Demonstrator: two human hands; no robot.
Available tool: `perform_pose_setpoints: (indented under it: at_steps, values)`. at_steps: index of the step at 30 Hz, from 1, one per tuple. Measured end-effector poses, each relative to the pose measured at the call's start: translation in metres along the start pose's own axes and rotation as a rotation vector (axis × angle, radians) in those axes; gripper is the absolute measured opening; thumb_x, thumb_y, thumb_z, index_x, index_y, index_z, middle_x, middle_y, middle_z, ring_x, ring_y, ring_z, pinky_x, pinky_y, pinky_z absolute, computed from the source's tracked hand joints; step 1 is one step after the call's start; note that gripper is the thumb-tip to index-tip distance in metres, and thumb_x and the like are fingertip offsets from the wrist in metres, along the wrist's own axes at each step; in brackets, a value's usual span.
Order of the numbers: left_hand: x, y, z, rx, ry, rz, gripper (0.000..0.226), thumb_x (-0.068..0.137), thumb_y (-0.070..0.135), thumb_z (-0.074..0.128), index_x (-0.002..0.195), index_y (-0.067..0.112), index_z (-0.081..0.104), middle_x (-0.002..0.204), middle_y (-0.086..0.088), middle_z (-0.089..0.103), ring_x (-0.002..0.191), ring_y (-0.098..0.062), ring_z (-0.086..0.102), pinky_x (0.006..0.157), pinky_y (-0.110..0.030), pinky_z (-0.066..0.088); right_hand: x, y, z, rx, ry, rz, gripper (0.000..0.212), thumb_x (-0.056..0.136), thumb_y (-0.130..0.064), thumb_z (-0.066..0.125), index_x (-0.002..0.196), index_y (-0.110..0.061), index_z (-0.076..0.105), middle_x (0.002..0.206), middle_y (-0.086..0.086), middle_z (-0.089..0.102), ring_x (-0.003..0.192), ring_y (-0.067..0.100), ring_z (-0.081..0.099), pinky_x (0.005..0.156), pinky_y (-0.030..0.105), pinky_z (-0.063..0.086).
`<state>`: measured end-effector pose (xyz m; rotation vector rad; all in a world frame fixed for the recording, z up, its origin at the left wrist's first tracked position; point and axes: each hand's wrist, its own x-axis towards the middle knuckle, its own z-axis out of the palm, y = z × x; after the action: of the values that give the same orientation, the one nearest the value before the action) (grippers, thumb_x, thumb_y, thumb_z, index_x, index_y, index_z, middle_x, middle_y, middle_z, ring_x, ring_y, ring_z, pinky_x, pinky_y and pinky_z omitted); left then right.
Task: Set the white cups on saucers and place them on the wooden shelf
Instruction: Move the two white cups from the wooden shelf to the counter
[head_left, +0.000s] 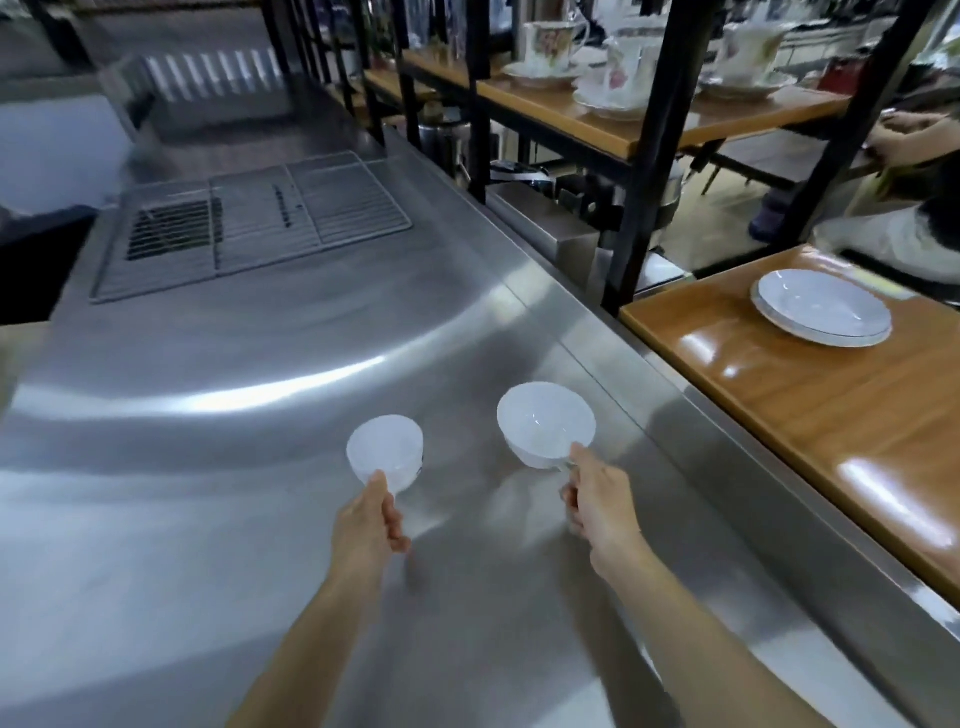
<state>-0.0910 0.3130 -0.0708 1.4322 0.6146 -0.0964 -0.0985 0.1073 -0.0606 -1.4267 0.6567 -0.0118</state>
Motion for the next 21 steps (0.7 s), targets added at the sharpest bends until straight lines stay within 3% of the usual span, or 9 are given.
perform_pose_setpoints:
  at_steps: [4, 10, 14, 17, 19, 21]
  values:
    - [0.004, -0.019, -0.018, 0.027, 0.017, 0.022, 0.044, 0.096, 0.030, 0.043, 0.056, 0.010, 0.042, 0.056, -0.009, 0.040, 0.043, -0.021, 0.035, 0.049, -0.031, 0.034, 0.009, 0.021, 0.008, -0.047, -0.032, 0.035, 0.041, 0.089, -0.034, 0.047, 0.052, -0.017, 0.043, 0.050, 0.005, 0.037, 0.032, 0.010, 0.024, 0.032, 0.018, 0.019]
    - [0.012, -0.030, -0.024, 0.029, 0.024, 0.023, 0.045, 0.095, 0.033, 0.044, 0.056, 0.011, 0.042, 0.054, -0.008, 0.040, 0.029, -0.012, 0.037, 0.047, -0.029, 0.036, 0.018, 0.036, 0.015, -0.048, -0.059, 0.033, 0.038, 0.088, -0.034, 0.049, 0.052, -0.023, 0.046, 0.047, 0.002, 0.039, 0.033, 0.010, 0.028, 0.033, 0.015, 0.020]
    - [0.011, -0.034, -0.024, 0.060, 0.046, 0.018, 0.042, 0.095, 0.036, 0.043, 0.062, 0.010, 0.046, 0.061, -0.012, 0.050, 0.041, -0.019, 0.044, 0.044, -0.027, 0.042, 0.023, 0.038, 0.014, -0.056, -0.073, -0.005, 0.045, 0.088, -0.036, 0.051, 0.049, -0.016, 0.042, 0.048, 0.009, 0.051, 0.028, 0.012, 0.031, 0.033, 0.015, 0.022]
    - [0.010, -0.036, -0.029, 0.047, 0.060, -0.007, 0.035, 0.092, 0.041, 0.048, 0.081, 0.007, 0.050, 0.074, -0.021, 0.064, 0.044, -0.021, 0.048, 0.039, -0.024, 0.047, 0.022, 0.037, 0.010, -0.114, -0.099, -0.019, 0.042, 0.086, -0.041, 0.052, 0.056, -0.012, 0.054, 0.049, 0.011, 0.057, 0.027, 0.015, 0.037, 0.032, 0.015, 0.025]
    - [0.010, -0.035, -0.035, 0.103, 0.076, -0.006, 0.045, 0.088, 0.048, 0.051, 0.093, 0.003, 0.050, 0.074, -0.023, 0.066, 0.043, -0.024, 0.049, 0.039, -0.026, 0.045, 0.022, 0.035, 0.006, -0.145, -0.088, -0.007, 0.041, 0.083, -0.048, 0.055, 0.065, -0.011, 0.061, 0.043, 0.004, 0.058, 0.028, 0.016, 0.040, 0.032, 0.016, 0.027]
    - [0.010, -0.031, -0.043, 0.245, 0.189, 0.039, 0.060, 0.084, 0.058, 0.050, 0.095, -0.001, 0.052, 0.072, -0.020, 0.062, 0.053, -0.031, 0.055, 0.049, -0.036, 0.049, 0.022, 0.032, 0.001, -0.171, -0.059, -0.019, 0.039, 0.081, -0.052, 0.056, 0.072, -0.016, 0.068, 0.046, 0.003, 0.060, 0.030, 0.015, 0.043, 0.031, 0.018, 0.029]
